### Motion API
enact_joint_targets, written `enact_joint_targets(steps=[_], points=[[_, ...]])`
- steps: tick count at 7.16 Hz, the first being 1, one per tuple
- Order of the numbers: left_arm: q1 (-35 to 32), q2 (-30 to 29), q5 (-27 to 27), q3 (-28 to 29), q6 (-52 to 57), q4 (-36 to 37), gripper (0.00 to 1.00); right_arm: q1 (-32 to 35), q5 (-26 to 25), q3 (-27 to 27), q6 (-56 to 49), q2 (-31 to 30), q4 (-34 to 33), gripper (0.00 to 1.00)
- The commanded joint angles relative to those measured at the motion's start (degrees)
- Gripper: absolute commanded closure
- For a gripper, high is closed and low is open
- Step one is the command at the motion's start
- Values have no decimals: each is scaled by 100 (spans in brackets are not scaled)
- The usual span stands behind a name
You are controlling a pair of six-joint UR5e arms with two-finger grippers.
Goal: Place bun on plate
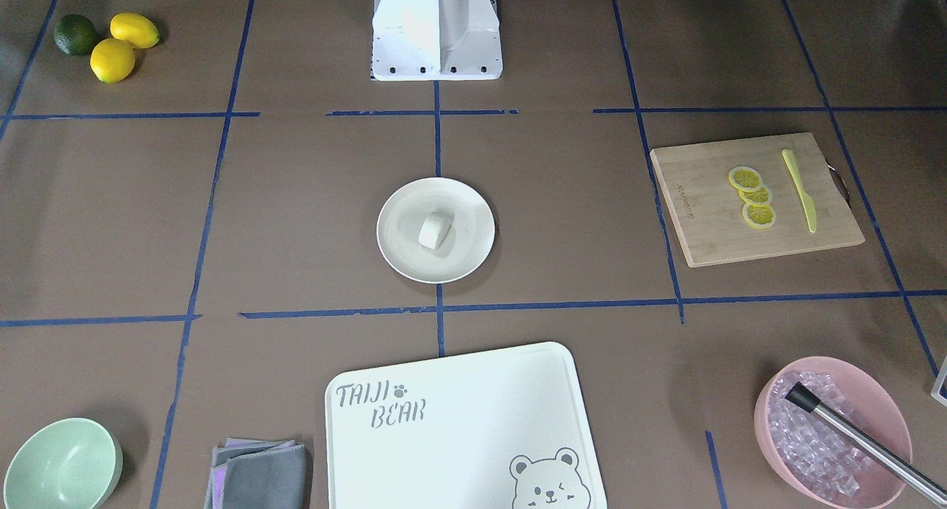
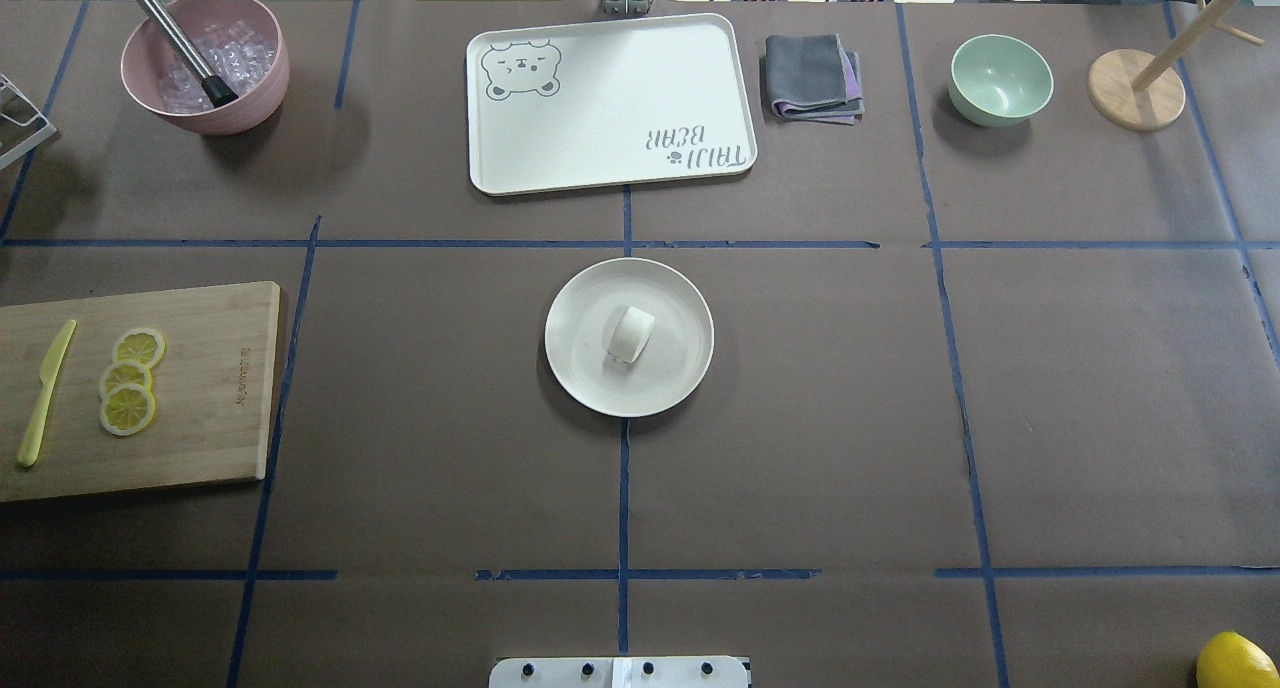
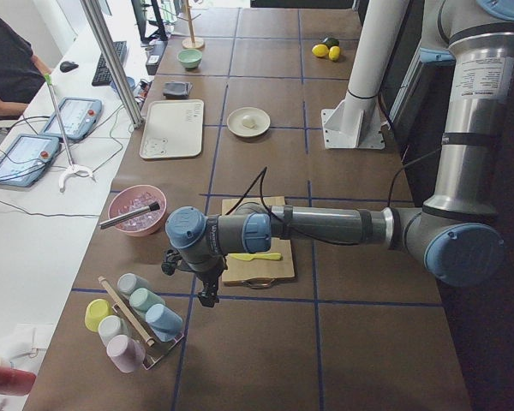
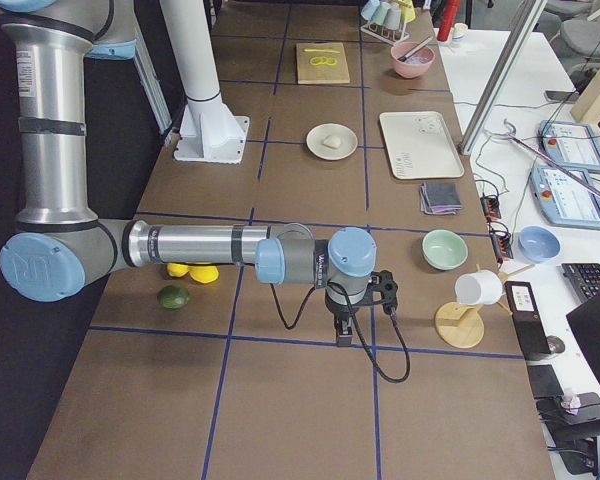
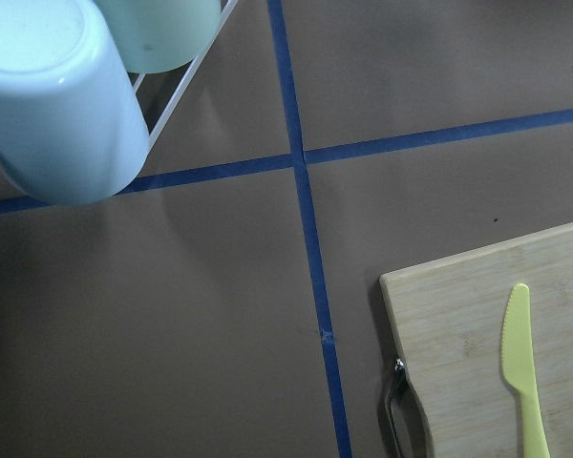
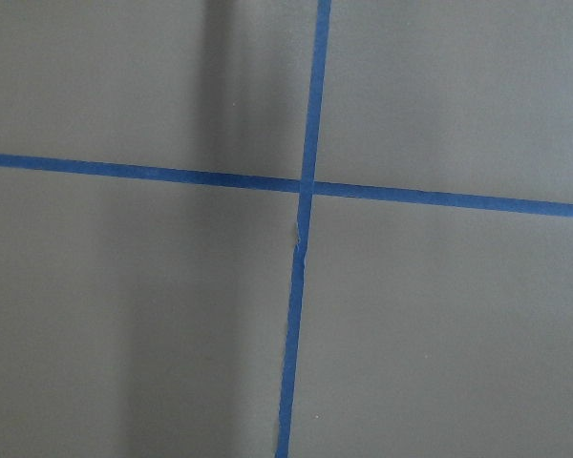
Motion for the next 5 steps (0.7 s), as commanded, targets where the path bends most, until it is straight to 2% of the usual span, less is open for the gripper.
enact_joint_targets(steps=[1,5], points=[[-2,2,0,41,0,-1,0,3,9,0,1,1,0,0],[-2,-7,0,58,0,-10,0,55,9,9,1,10,0,0]])
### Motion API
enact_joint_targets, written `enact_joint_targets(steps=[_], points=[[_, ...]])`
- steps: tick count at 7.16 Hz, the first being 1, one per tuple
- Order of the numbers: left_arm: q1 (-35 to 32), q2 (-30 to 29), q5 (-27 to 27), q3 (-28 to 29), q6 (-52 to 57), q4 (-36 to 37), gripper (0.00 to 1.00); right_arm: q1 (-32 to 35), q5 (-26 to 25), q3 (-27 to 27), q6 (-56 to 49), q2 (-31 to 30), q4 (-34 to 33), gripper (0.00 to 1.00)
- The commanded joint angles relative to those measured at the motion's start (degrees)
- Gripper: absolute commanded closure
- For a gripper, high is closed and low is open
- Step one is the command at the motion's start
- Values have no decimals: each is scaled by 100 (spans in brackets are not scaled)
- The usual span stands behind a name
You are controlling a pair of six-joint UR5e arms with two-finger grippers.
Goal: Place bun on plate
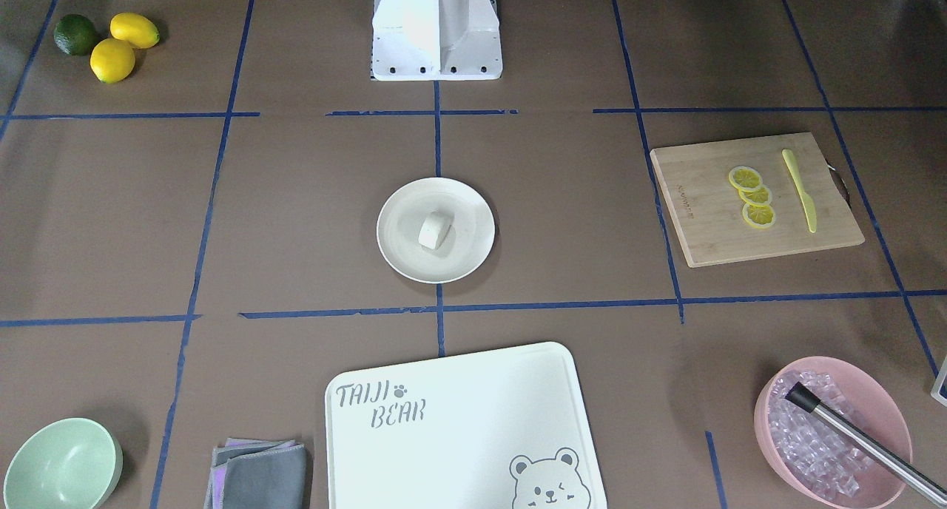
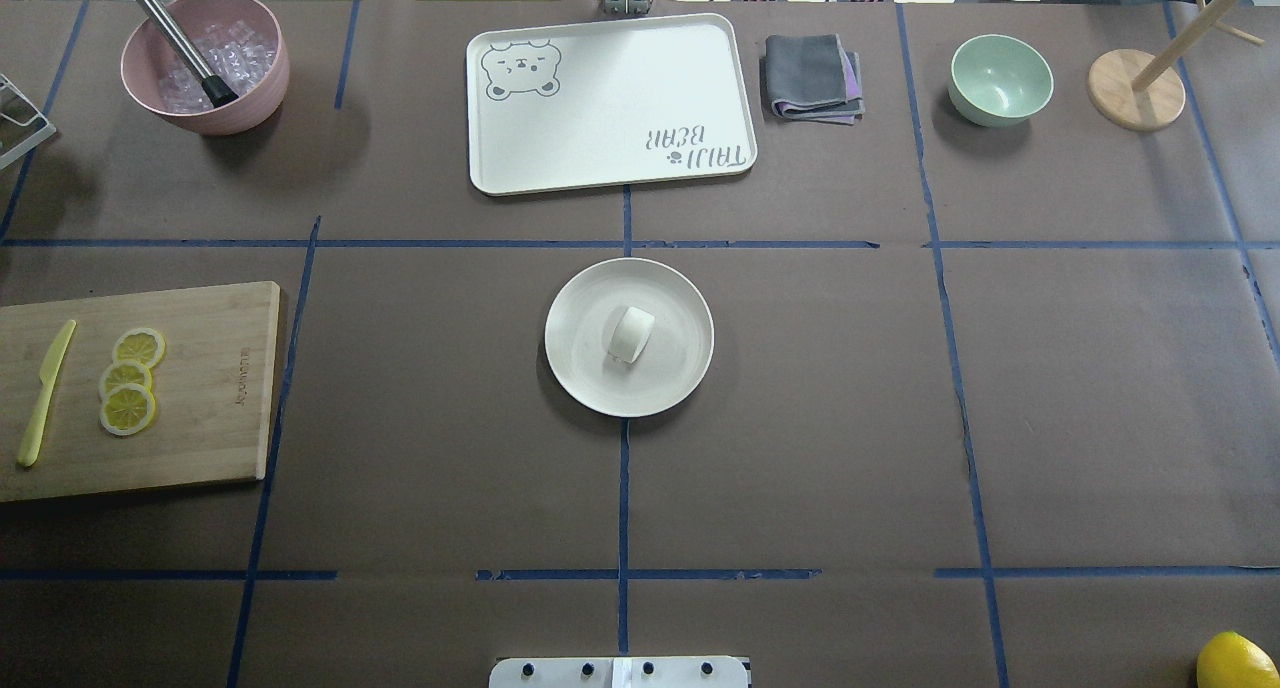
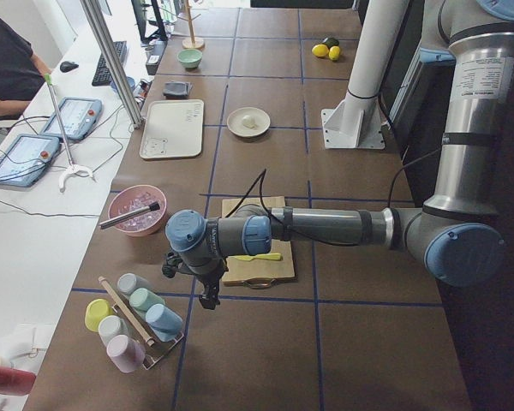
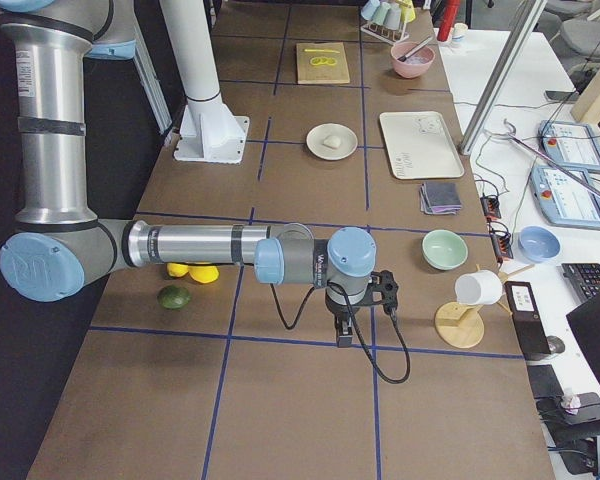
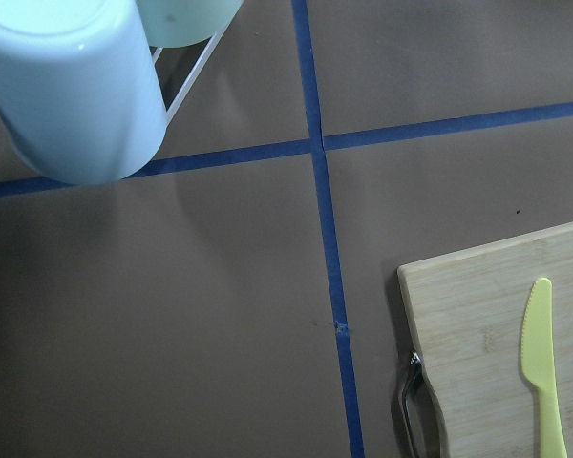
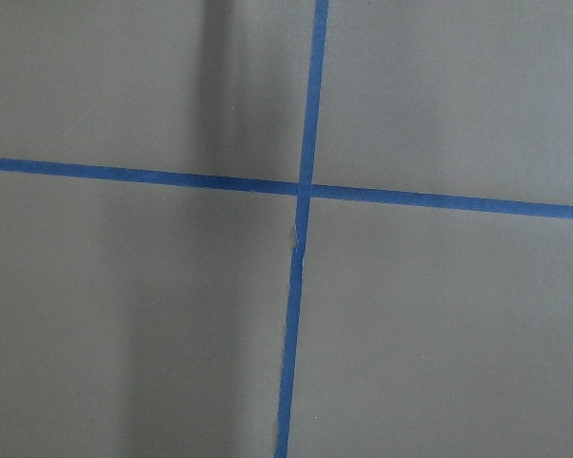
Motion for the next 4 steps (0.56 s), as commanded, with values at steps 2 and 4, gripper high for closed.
enact_joint_targets(steps=[2,4], points=[[0,-8,0,4,0,-3,0,12,-9,-7,0,6,0,0],[0,1,0,4,0,-64,0,12,0,1,0,6,0,0]])
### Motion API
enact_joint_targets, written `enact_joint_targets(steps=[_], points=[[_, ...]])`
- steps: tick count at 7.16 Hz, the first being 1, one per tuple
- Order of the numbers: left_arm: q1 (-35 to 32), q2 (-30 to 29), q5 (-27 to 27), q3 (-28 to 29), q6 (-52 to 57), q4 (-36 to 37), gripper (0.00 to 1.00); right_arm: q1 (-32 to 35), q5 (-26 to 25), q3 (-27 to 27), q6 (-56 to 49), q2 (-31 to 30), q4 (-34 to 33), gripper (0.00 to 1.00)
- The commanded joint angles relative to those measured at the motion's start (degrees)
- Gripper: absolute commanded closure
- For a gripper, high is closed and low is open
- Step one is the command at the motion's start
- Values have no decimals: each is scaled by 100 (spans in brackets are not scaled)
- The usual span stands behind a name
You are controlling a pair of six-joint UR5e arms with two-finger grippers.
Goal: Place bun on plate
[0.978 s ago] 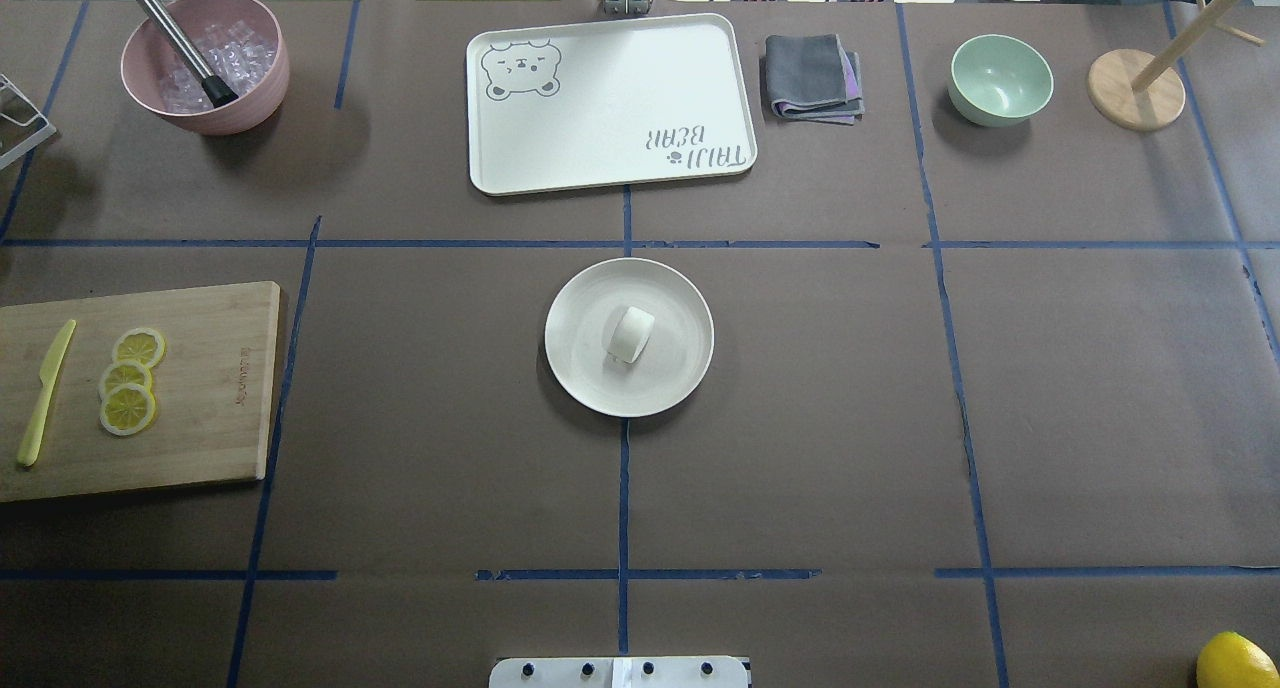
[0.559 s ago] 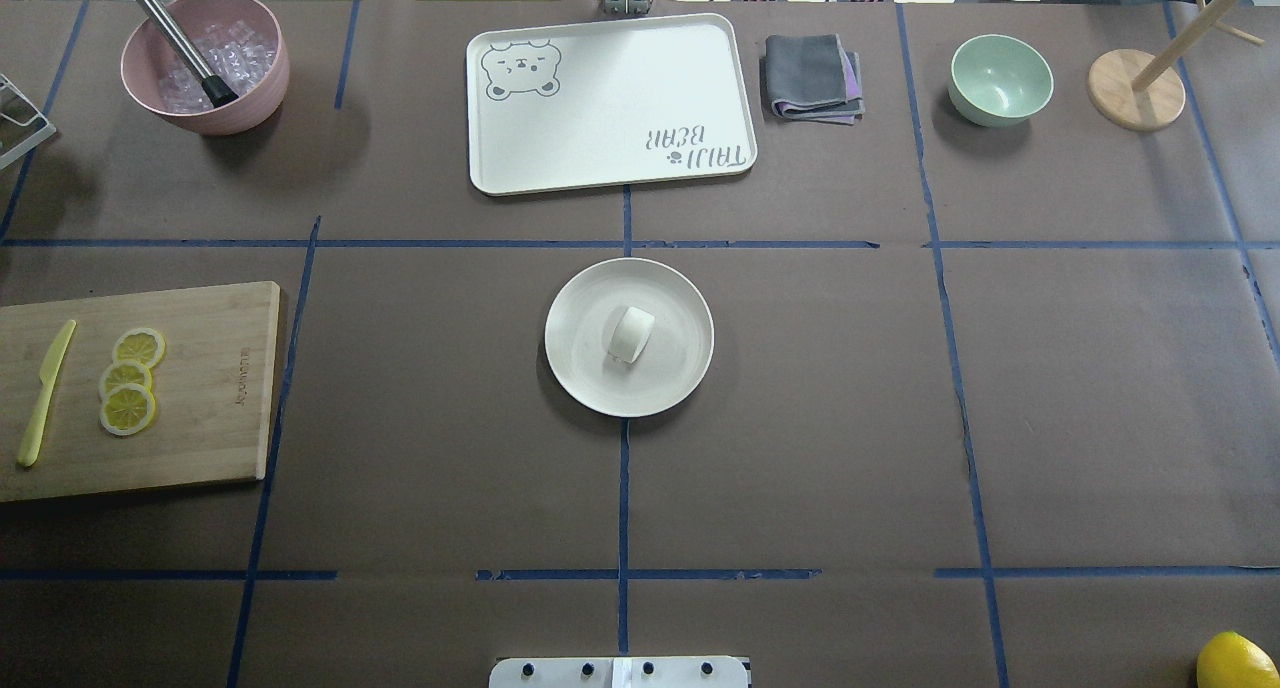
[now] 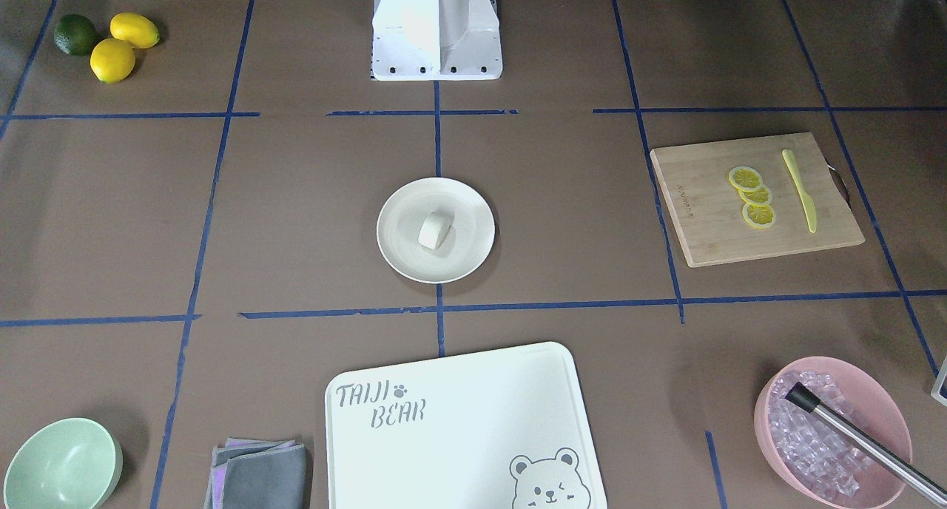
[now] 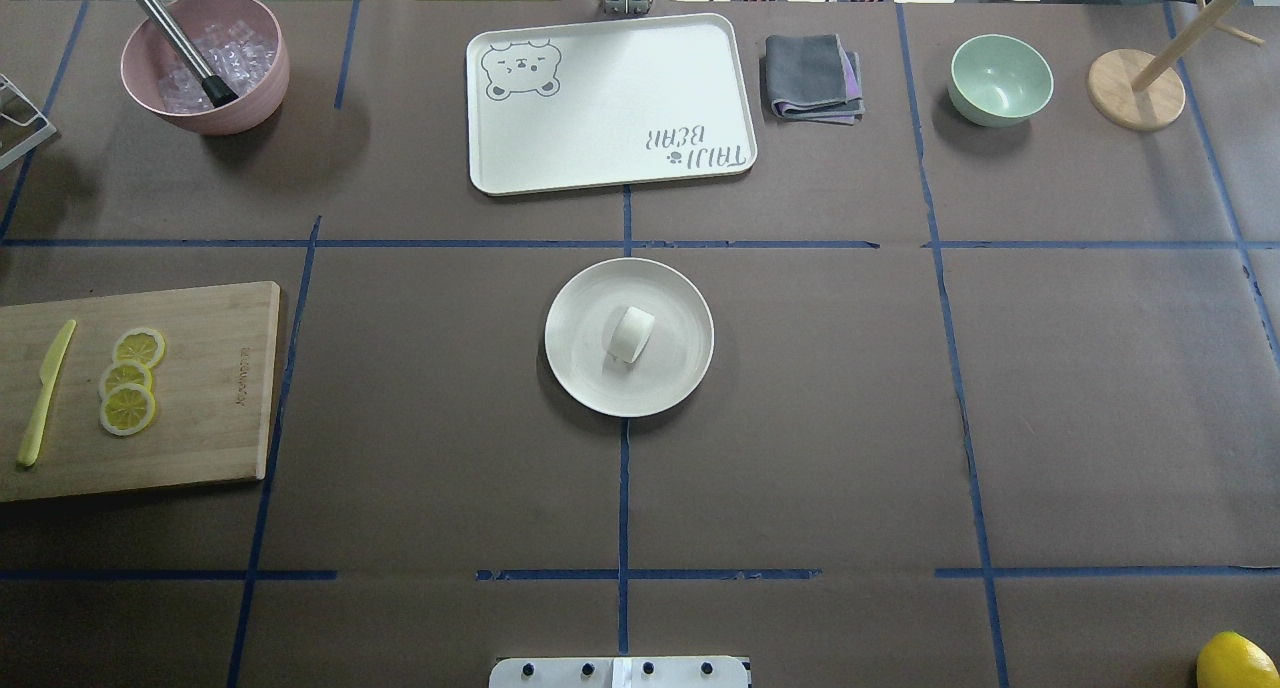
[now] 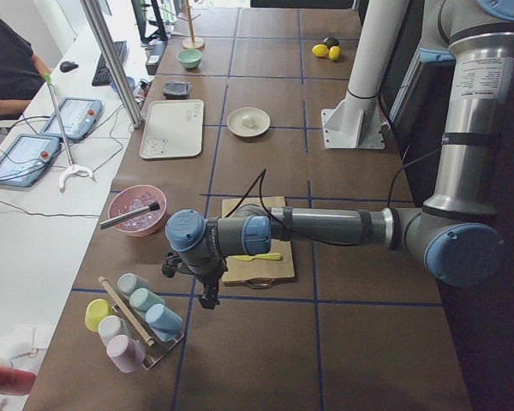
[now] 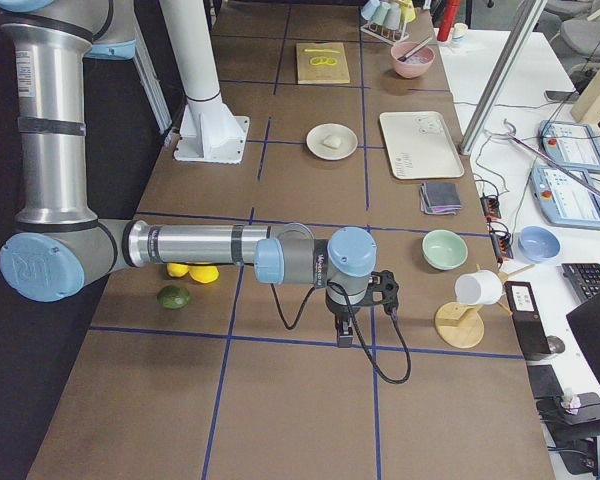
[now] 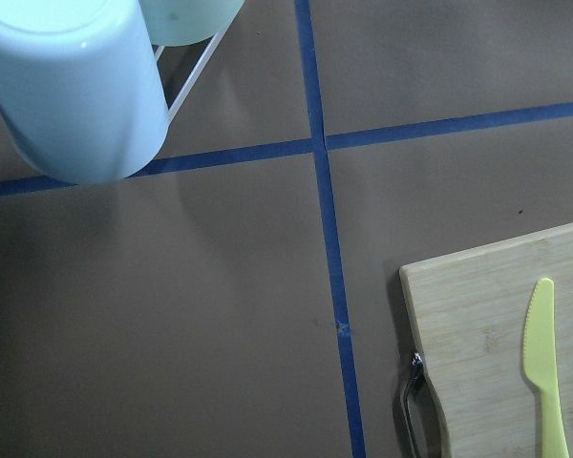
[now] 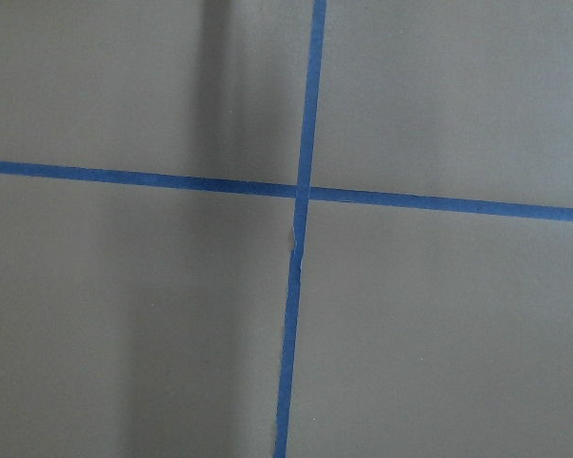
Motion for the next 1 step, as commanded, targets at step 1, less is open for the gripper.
enact_joint_targets(steps=[1], points=[[0,-2,0,0,0,-39,0,1,3,2,0,9,0,0]])
